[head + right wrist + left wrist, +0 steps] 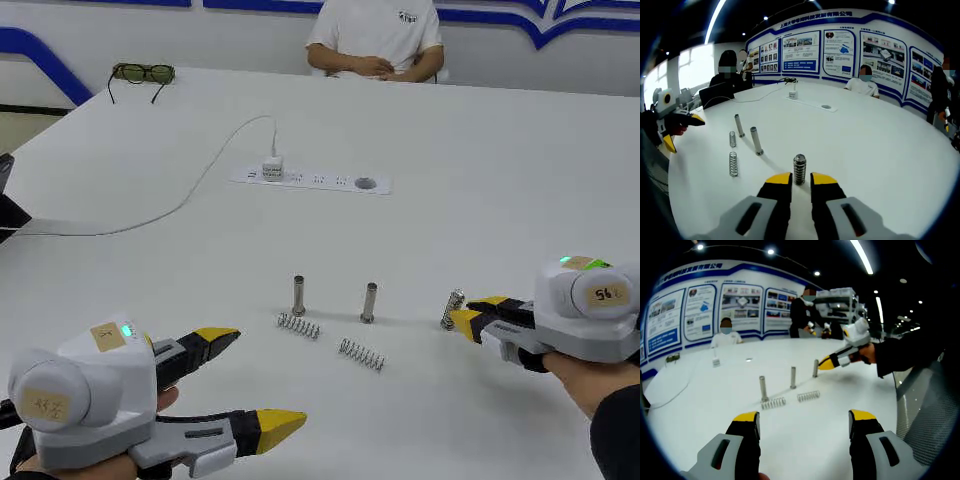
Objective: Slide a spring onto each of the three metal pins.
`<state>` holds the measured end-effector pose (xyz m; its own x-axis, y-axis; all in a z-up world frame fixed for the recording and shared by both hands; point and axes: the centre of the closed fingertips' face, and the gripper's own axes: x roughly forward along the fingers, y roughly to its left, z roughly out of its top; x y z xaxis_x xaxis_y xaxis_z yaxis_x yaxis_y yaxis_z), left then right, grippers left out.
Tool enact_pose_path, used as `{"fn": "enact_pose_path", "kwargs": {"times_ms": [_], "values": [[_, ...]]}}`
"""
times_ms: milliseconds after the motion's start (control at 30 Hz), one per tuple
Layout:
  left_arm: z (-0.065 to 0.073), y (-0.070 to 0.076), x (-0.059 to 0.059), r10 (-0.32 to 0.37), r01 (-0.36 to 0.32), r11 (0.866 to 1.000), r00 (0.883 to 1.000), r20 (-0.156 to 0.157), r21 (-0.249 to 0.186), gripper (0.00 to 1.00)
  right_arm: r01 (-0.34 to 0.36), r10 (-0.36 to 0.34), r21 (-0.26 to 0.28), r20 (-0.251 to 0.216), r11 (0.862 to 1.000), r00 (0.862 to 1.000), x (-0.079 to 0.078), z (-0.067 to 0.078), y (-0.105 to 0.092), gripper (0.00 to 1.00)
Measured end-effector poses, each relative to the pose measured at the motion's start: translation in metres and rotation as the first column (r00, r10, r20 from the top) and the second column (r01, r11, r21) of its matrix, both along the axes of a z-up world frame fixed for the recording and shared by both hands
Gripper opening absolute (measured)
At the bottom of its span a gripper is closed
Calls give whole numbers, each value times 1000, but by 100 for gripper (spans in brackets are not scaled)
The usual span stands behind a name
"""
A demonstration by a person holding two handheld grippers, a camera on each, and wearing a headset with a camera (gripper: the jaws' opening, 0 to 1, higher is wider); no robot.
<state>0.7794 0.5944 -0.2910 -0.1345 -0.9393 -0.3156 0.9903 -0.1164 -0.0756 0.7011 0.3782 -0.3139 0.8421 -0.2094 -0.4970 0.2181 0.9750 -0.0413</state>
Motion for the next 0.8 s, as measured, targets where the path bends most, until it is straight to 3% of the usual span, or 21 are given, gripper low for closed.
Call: {"fn": "enact_pose_path", "kwargs": {"times_ms": [400,800], "values": [[3,-1,-1,-6,6,1000,1000,1,-10,74,-18,18,2,-21,1000,1000,-4,-1,11,16],[7,-1,-2,-10,10,1000,1000,7,-20,74,-62,62,12,-23,998,998,3,2,31,17]]}}
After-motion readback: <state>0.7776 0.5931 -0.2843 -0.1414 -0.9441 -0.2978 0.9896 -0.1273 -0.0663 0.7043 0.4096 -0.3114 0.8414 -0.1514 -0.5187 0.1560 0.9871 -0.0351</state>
